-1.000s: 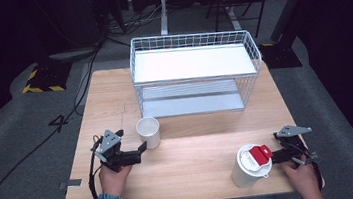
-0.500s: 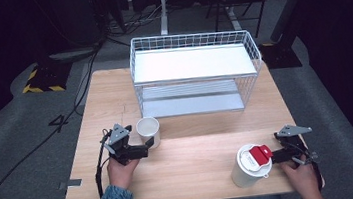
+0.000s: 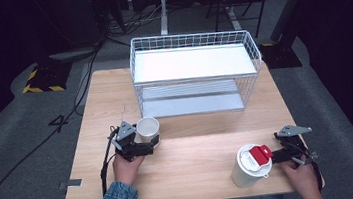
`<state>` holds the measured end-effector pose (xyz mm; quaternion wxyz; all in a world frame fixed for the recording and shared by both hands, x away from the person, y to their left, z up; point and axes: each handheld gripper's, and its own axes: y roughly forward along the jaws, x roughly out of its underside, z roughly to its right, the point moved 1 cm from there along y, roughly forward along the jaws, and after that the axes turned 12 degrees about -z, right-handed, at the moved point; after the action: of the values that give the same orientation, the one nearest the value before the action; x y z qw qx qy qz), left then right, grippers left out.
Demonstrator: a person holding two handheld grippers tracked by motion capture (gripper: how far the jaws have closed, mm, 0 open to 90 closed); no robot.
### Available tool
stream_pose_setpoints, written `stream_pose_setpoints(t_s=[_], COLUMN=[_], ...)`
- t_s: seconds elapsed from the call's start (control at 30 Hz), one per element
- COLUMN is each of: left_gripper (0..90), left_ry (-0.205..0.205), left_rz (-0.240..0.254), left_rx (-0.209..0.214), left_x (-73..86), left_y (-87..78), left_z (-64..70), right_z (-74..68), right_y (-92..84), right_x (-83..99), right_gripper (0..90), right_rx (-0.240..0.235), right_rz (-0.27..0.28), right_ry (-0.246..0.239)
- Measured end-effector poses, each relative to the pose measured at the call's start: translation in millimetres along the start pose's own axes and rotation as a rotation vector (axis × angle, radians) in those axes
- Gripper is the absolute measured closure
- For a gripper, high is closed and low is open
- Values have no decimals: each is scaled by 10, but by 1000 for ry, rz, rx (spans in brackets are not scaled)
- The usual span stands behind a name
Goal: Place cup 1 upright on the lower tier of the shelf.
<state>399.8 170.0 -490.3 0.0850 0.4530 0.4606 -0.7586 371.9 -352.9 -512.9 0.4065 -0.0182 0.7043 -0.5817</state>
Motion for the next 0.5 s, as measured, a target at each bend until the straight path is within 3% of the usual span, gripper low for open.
stream_pose_setpoints(t_s=[0.2,0.5], left_gripper=[61,146], left_ry=[-2,35], left_rz=[-20,-51], left_rx=[9,-19], left_x=[9,24], left_y=[55,154], left_z=[-15,22], right_z=[0,-1], right_y=[0,0], right_x=[0,1], right_gripper=[10,9], right_rx=[1,2], right_rz=[0,0], right_ry=[0,2])
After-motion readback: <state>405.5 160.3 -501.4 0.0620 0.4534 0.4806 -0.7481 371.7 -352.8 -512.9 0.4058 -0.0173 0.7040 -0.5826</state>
